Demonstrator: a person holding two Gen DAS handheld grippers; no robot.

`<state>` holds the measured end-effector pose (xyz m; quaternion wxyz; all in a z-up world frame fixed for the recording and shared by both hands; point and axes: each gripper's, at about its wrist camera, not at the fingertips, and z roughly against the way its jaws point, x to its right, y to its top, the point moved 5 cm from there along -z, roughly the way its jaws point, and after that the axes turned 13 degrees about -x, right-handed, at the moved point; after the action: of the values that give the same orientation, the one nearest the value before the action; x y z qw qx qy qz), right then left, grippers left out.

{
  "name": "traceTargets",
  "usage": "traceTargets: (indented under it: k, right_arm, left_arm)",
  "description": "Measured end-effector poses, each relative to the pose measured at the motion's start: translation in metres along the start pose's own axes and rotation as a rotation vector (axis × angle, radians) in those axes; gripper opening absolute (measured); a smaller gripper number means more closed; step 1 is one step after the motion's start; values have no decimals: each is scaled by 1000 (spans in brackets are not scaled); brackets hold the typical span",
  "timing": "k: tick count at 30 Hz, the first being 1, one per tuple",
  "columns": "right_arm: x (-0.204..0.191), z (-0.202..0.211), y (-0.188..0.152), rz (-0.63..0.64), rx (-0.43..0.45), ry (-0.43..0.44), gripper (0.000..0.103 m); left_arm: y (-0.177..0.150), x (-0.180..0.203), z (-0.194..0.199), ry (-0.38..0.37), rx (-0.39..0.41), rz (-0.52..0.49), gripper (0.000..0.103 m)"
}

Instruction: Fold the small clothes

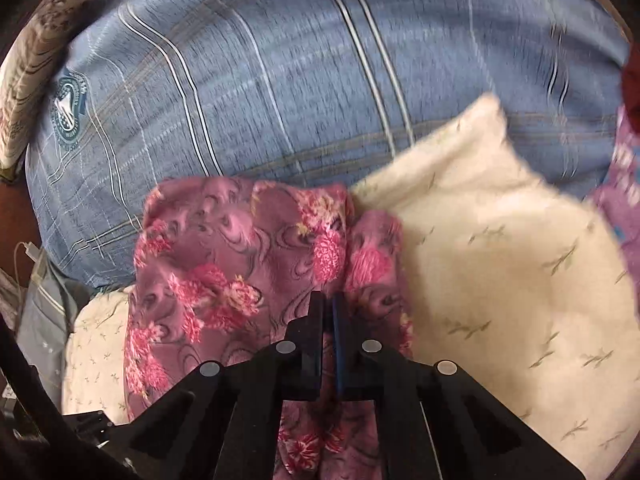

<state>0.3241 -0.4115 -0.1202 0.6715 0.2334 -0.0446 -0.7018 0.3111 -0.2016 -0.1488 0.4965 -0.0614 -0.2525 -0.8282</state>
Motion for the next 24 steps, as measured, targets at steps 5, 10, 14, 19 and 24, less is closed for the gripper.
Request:
traceTargets:
  k: [5, 10, 14, 19, 24]
  right_arm:
    - [15, -13, -3, -44, -3, -63, 2]
    - [11, -8, -6, -46, 14, -80, 14]
    - [1, 32, -24, -6, 47, -57, 23]
    - [-25, 49, -71, 108, -3, 19, 27]
    - [-18, 17, -107, 117, -70, -58, 25]
  left_arm:
    - [0, 0, -2, 12, 1, -3, 55]
    - [0, -2, 5, -4, -12, 34, 54]
    - [1, 1, 19, -6, 35, 28, 54]
    - [0, 11, 17, -13, 28, 10, 54]
    - [-6, 13, 0, 21, 10, 7, 56]
